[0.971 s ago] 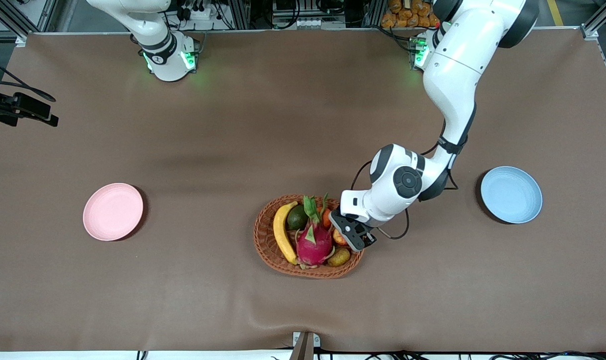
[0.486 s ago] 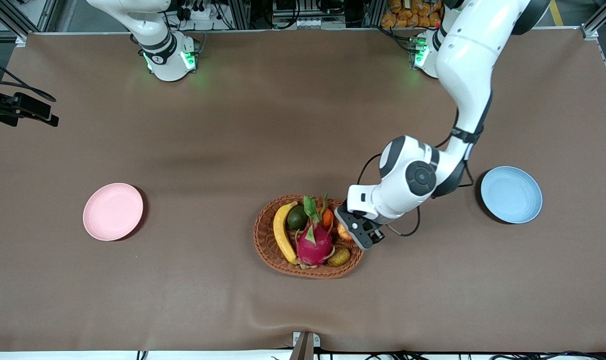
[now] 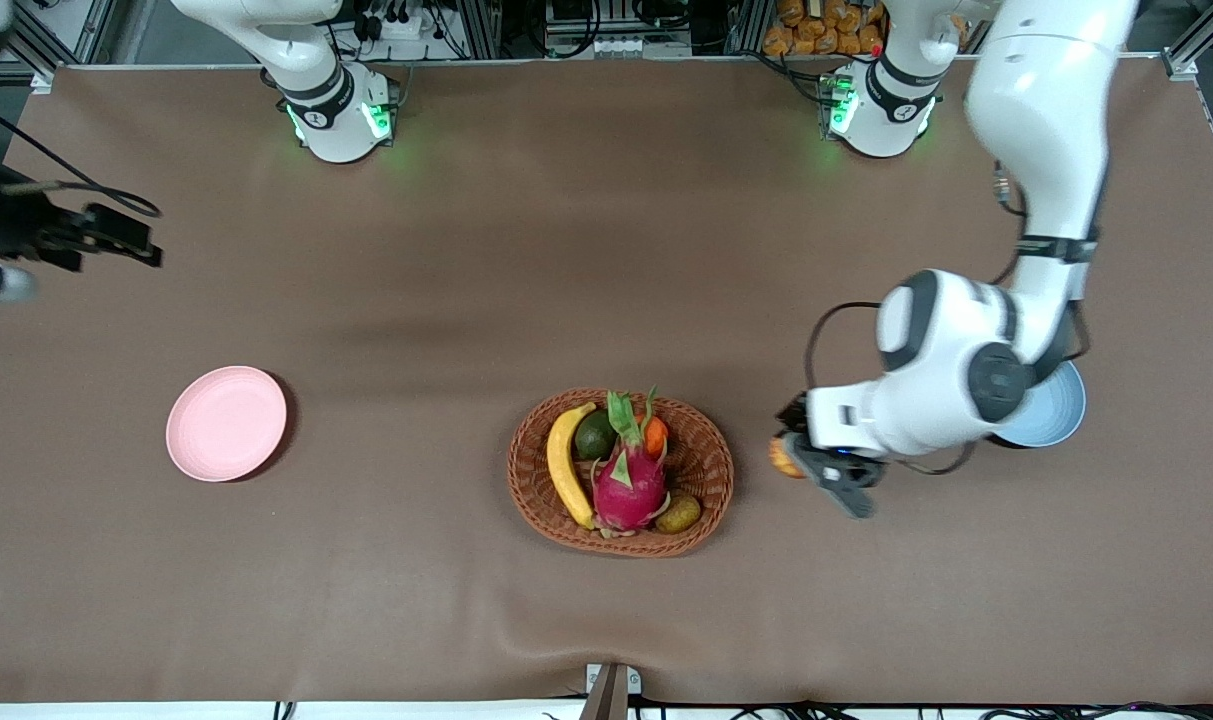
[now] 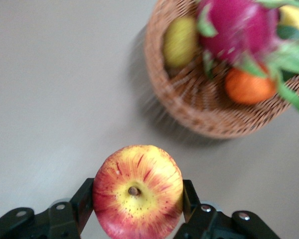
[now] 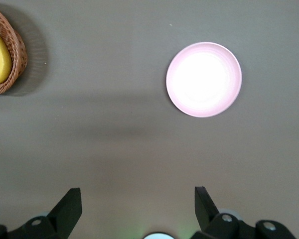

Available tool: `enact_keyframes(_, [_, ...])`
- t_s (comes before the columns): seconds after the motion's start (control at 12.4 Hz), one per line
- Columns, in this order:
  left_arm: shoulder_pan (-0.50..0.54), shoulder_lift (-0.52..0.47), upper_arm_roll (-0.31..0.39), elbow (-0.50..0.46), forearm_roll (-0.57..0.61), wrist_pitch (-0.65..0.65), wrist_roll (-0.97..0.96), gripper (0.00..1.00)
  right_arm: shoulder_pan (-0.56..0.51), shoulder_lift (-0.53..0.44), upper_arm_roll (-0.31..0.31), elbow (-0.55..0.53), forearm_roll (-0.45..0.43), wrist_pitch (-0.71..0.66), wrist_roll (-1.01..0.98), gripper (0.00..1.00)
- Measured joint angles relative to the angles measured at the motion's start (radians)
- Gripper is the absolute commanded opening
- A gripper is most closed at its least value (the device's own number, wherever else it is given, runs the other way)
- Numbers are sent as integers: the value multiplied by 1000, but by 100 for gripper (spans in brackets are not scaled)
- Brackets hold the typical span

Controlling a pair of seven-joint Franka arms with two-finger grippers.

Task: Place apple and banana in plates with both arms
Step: 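Carry the apple to the blue plate while the right gripper reaches out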

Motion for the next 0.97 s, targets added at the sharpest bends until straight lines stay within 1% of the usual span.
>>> enact_keyframes(0.16, [75,-30,3,-10,0,-94,-42,29,49,71,1,-19,0,103,2,100])
enact_keyframes(0.24, [107,-47,5,-33,0,-115,-56,30,75,115,2,-21,1,162,8,100])
enact_keyframes(0.32, [142,-61,7,-65,9,-120,-61,30,102,157,2,-21,3,219,34,100])
enact_keyframes(0.57, [243,-107,9,-173,118,-116,-61,32,213,253,6,-18,8,347,203,100])
enact_keyframes(0.81, [344,-191,10,-310,179,-61,-61,32,336,327,8,6,8,445,407,100])
enact_keyframes(0.97, [416,-221,10,-411,206,52,-60,32,395,386,8,26,6,497,537,100])
